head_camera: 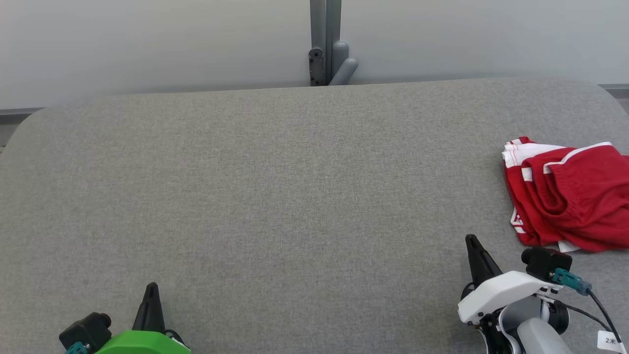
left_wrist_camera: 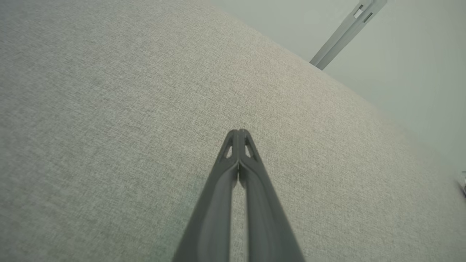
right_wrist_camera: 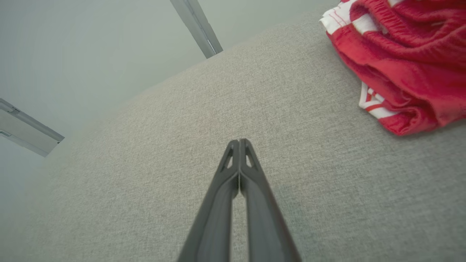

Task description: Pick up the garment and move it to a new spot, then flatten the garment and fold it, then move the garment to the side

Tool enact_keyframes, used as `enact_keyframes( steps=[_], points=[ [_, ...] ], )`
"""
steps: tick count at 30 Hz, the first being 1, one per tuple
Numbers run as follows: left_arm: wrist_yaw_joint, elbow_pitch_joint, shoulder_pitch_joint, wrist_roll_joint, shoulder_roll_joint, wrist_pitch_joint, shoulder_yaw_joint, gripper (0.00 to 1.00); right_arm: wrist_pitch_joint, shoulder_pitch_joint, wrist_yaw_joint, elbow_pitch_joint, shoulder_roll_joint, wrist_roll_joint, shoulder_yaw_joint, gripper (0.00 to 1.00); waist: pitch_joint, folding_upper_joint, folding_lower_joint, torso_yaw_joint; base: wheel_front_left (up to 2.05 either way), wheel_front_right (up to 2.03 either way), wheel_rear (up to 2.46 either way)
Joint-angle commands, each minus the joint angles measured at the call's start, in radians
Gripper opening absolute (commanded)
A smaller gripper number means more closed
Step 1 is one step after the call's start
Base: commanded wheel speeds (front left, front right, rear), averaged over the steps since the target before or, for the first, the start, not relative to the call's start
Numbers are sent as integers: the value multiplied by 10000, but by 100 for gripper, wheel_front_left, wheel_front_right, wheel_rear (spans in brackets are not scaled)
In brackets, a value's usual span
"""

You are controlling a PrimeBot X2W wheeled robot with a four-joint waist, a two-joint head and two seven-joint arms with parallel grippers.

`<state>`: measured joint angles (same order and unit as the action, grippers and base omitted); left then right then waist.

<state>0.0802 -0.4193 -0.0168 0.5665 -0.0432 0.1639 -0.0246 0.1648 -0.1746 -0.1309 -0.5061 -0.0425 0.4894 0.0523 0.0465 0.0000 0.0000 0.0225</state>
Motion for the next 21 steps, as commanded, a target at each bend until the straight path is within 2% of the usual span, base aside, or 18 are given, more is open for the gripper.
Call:
enact_keyframes(
  steps=[1,21],
  points=[
    [61,227,-297,406,-37,-74,-54,0,-93,-88,1,259,-28,441,-81,0,-6,0,0,-3,0,0,0],
    [191,654,-510,3193,-54,-832,-305,0,-843,114,1,921,-48,3439,-518,0,-89,0,0,-46,0,0,0]
  ],
)
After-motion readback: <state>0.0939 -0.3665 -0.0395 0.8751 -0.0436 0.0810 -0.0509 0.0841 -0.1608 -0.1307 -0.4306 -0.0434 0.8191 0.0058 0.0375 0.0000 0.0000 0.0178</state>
